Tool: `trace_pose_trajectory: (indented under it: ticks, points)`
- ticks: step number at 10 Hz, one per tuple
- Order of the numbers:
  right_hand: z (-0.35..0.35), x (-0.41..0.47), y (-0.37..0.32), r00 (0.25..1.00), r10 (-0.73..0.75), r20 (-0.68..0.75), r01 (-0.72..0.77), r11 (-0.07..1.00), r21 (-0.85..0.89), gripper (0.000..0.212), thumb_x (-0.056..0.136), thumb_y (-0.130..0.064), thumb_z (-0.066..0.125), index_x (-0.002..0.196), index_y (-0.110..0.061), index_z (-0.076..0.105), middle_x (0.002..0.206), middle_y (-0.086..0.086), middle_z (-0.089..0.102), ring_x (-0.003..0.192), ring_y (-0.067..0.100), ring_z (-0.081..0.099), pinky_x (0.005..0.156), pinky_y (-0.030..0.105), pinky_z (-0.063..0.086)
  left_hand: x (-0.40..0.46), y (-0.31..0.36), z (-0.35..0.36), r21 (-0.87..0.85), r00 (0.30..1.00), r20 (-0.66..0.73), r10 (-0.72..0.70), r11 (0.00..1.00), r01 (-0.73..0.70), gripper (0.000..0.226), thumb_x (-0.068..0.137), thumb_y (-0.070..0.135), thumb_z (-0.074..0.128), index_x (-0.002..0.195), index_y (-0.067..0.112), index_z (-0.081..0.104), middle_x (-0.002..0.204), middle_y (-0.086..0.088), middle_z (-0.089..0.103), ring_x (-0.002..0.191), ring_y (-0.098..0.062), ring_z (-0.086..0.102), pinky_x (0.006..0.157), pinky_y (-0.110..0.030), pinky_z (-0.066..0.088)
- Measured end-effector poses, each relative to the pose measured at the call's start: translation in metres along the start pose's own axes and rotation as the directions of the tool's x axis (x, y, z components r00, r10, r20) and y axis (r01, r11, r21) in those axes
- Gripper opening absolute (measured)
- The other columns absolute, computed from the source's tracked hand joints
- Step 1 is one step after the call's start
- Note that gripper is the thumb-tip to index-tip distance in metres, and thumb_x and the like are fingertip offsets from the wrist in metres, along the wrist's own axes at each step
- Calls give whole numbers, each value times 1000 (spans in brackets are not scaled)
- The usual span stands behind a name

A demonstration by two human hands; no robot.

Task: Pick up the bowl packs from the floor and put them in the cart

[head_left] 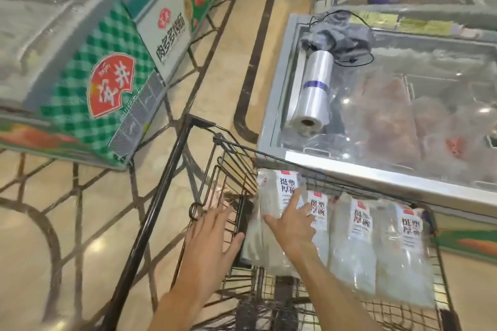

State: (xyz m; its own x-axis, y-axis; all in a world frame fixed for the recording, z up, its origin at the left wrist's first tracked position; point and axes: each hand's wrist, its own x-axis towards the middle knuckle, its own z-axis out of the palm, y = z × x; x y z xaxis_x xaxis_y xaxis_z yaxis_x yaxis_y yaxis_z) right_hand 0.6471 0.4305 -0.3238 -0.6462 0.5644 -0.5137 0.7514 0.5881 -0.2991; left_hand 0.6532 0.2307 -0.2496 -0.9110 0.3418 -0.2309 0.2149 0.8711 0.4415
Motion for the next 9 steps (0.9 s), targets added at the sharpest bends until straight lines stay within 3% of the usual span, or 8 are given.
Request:
trace_pose_trajectory:
  ticks: [3, 5, 6, 8, 9]
  points:
    - [58, 9, -42, 991, 137, 7, -137, 990, 43, 130, 78, -71, 69, 156, -23, -24, 163, 20, 9, 146, 42, 22, 106, 65, 41, -6, -16, 13, -94, 997, 15, -78, 992, 79, 60, 100, 56, 43, 156, 41, 25, 158, 19, 29, 146, -4, 23, 122, -32, 19]
    - [61, 17, -55, 984, 179, 1, -179, 984, 11, 134, 75, -76, 68, 157, -22, -24, 159, 19, 11, 143, 38, 24, 101, 59, 47, -2, -24, 14, -98, 998, 3, -61, 993, 61, 58, 101, 50, 47, 155, 37, 29, 155, 18, 33, 144, -4, 26, 122, -32, 22]
    - [59, 17, -53, 986, 166, 7, -166, 986, 27, 134, 75, -77, 67, 156, -22, -25, 158, 19, 12, 142, 38, 25, 98, 59, 47, -1, -25, 16, -78, 998, 7, -68, 995, 68, 59, 101, 49, 48, 155, 36, 29, 156, 15, 33, 145, -6, 27, 121, -33, 23]
    - [33, 6, -33, 999, 24, 24, -26, 995, 101, 124, 80, -78, 59, 157, -26, -23, 165, 15, 8, 148, 40, 18, 111, 61, 37, 8, -8, 5, 16, 1000, 24, -16, 1000, 15, 60, 102, 52, 41, 157, 38, 23, 160, 14, 28, 148, -8, 24, 124, -36, 19]
    - [0, -5, -16, 995, -96, 0, 96, 993, 75, 109, 85, -77, 52, 161, -29, -9, 163, 14, 18, 149, 35, 21, 114, 58, 34, 18, 9, -10, 35, 999, 22, 26, 999, -26, 61, 102, 55, 38, 158, 36, 24, 162, 13, 27, 150, -9, 23, 125, -40, 20]
